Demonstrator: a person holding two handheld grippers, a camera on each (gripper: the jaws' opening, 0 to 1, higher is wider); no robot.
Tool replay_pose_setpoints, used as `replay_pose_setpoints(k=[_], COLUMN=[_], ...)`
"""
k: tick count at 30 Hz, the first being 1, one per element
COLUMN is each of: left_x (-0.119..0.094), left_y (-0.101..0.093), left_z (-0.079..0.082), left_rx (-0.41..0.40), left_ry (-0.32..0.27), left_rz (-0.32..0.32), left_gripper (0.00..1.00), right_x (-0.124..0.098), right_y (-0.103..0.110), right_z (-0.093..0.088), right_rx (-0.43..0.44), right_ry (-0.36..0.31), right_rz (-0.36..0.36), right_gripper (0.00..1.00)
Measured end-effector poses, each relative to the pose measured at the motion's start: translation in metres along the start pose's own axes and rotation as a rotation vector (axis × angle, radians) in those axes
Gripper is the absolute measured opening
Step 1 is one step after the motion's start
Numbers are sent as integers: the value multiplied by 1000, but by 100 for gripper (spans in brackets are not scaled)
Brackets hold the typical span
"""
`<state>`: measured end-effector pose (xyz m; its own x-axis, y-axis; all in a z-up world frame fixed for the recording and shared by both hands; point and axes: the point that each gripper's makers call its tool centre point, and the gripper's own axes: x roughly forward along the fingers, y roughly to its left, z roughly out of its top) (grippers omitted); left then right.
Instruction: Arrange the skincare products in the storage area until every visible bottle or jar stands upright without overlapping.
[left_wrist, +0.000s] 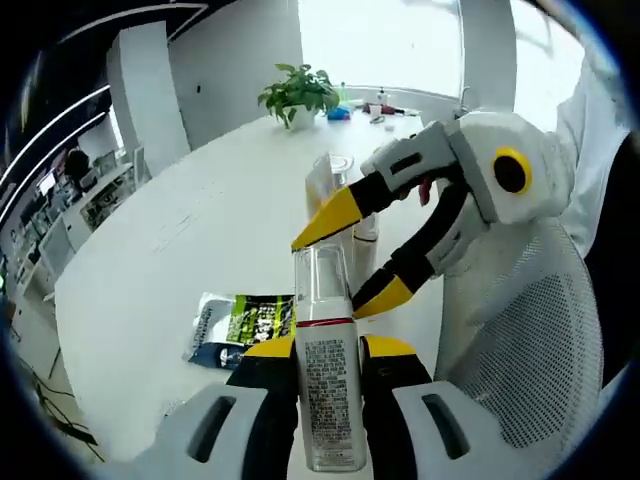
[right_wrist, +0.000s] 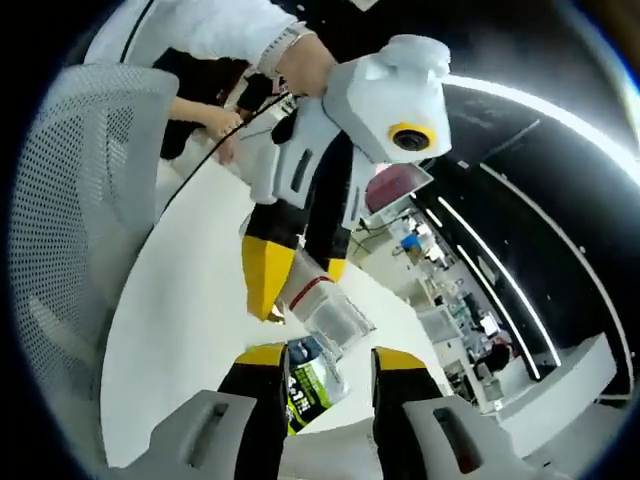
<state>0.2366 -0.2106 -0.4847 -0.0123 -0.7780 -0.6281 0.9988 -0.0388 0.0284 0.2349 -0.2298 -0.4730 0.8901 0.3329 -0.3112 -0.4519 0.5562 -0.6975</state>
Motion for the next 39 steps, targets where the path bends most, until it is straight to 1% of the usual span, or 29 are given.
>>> replay_pose_setpoints(k=[2, 3, 4, 5, 7, 9, 10, 11, 12, 13, 14, 15, 16, 17, 18, 19, 21, 23, 24, 25, 26, 28, 30, 31, 32, 34, 35, 37, 39], left_x=[-3, -4, -4, -6, -7, -8, -6, -7, -9, -10, -13, -15, -17, -18, -19, -19, -20, -22, -26, -27, -28, -25, -20, -17, -17, -17, -17, -15, -15], left_y=[5, 9, 10, 14, 16, 20, 13, 12, 17, 19, 19, 19, 19, 18, 19, 20, 23, 9, 8, 5, 1, -4, -7, -8, -11, -19, -22, -23, -24], left_z=[0, 0, 0, 1, 3, 4, 4, 7, 8, 11, 20, 25, 26, 28, 32, 32, 36, 47, 56, 60, 65, 66, 68, 68, 69, 76, 79, 81, 83], left_rx=[18, 9, 4, 5, -33, -67, -80, -75, -82, -84, -63, -66, -107, -93, -78, -88, -113, -108, -105, -115, -131, -135, -111, -104, -103, -79, -88, -81, -69], left_ry=[-15, -26, -29, -51, -86, -124, -127, -154, -171, -193, -251, -284, -295, -303, -319, -320, -348, -415, -476, -506, -532, -519, -506, -503, -502, -538, -546, -546, -551], left_rz=[31, 58, 63, 81, 94, 119, 116, 132, 143, 151, 156, 158, 161, 160, 172, 175, 186, 177, 155, 134, 112, 114, 118, 116, 106, 79, 59, 70, 71], left_gripper=[23, 23, 23, 23, 23, 23, 23, 23, 23, 23, 23, 23, 23, 23, 23, 23, 22, 22, 22, 22, 22, 22, 22, 22, 22, 22, 22, 22, 22], right_x=[-1, -1, -2, -2, -4, -6, -8, -8, -12, -13, -15, -15, -16, -16, -18, -18, -21, -25, -27, -27, -28, -32, -34, -35, -35, -35, -35, -38, -41], right_y=[-3, -5, -7, -8, -12, -14, -18, -20, -28, -29, -30, -30, -34, -32, -36, -42, -47, -53, -55, -59, -60, -58, -62, -62, -62, -61, -60, -63, -67], right_z=[1, 2, 2, 3, 7, 12, 18, 21, 27, 29, 33, 34, 34, 36, 41, 41, 40, 44, 44, 41, 43, 49, 54, 55, 55, 55, 56, 57, 59], right_rx=[65, 102, 131, 156, 226, 354, 440, 460, 522, 534, 557, 575, 610, 641, 704, 747, 803, 891, 926, 981, 1001, 1077, 1101, 1111, 1116, 1119, 1116, 1094, 1119], right_ry=[-15, -22, -27, -35, -66, -106, -155, -169, -213, -223, -254, -266, -276, -292, -331, -352, -380, -422, -435, -451, -473, -500, -547, -554, -554, -544, -541, -556, -578], right_rz=[-3, -8, -11, -12, -18, -6, -8, -8, -25, -29, -16, -8, -24, -3, 1, -11, -11, -15, -9, 5, 17, 46, 66, 68, 69, 74, 71, 48, 46], right_gripper=[27, 27, 27, 27, 27, 26, 27, 27, 25, 23, 22, 21, 23, 23, 23, 23, 25, 25, 25, 26, 28, 30, 29, 29, 29, 30, 29, 24, 23])
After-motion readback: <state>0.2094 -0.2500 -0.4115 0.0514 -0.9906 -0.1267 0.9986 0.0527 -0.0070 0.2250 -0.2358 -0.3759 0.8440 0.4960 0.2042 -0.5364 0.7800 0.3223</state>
